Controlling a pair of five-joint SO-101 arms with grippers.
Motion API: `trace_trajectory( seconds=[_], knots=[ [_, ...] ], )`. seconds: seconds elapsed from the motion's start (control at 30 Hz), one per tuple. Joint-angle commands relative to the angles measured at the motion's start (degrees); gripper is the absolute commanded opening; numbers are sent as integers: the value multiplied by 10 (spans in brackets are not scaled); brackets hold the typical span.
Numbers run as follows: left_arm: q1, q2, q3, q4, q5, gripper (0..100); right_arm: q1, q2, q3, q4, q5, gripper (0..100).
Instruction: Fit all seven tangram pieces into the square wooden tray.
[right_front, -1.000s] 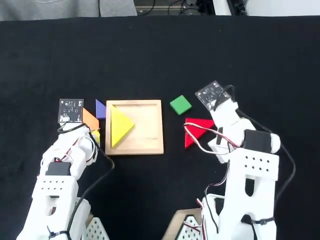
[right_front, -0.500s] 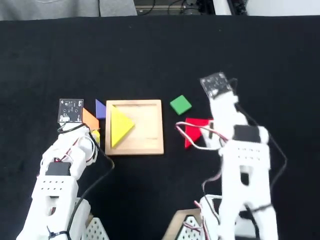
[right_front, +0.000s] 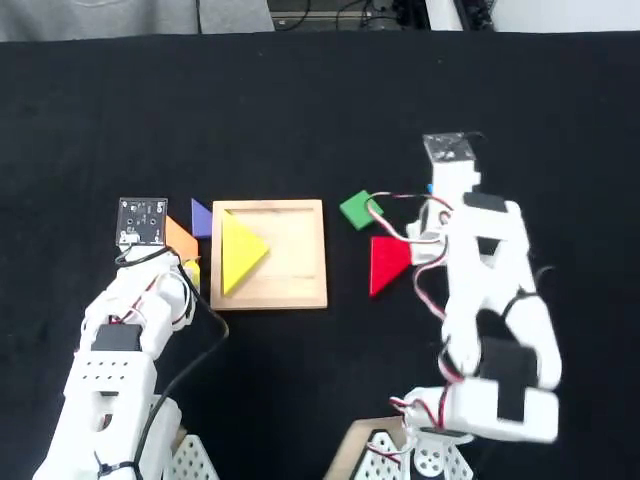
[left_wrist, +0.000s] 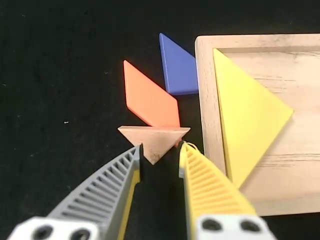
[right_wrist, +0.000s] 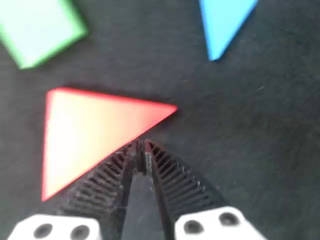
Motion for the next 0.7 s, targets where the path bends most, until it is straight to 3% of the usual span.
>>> trace_trajectory(
  seconds=[0.0, 0.4, 0.67],
  knots=[
    [8, -1, -3, -12, -6, 137, 12, 39, -44, -25, 13, 11],
    [8, -1, -2, -12, -6, 137, 8, 182, -219, -8, 11, 11],
    [8, -1, -2, -12, -6, 137, -105, 254, -342, 73, 11, 11]
  ],
)
